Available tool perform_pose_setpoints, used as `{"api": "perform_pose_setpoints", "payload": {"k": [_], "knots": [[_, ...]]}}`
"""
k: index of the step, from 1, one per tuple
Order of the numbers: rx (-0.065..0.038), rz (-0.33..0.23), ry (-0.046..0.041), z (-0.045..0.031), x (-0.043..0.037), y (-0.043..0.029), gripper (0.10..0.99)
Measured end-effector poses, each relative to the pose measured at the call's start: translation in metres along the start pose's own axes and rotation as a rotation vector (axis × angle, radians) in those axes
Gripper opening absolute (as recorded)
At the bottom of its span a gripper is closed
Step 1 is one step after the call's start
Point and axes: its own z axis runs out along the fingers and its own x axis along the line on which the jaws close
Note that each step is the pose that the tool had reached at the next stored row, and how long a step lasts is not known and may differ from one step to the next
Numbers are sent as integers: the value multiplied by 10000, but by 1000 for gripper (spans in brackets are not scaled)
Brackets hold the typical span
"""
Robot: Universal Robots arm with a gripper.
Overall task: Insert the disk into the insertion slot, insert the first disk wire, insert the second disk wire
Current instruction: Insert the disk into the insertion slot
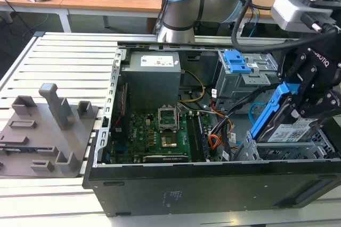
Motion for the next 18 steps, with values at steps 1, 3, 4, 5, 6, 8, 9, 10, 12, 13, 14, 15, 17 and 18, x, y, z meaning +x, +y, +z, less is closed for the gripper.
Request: {"api": "perform_pose_setpoints", "payload": {"k": [1, 3, 4, 5, 6, 8, 9, 10, 12, 13, 14, 15, 17, 18], "knots": [[0, 0, 1, 53, 0, -2, 365], [0, 0, 3, 76, -1, -3, 365], [1, 0, 1, 78, 0, -3, 365], [0, 0, 1, 78, 0, -3, 365], [0, 0, -1, 79, 0, -3, 376], [0, 1, 0, 79, 0, -3, 439], [0, 1, -1, 79, -1, -3, 439], [0, 0, -1, 80, -1, -3, 439], [0, 0, 1, 79, 0, -3, 427], [0, 0, 1, 80, 0, -3, 361], [0, 0, 1, 80, 0, -3, 294], [0, 0, 0, 80, 0, -3, 235], [0, 0, 0, 81, 0, -3, 106], [0, 0, 0, 81, 0, -3, 106]]}}
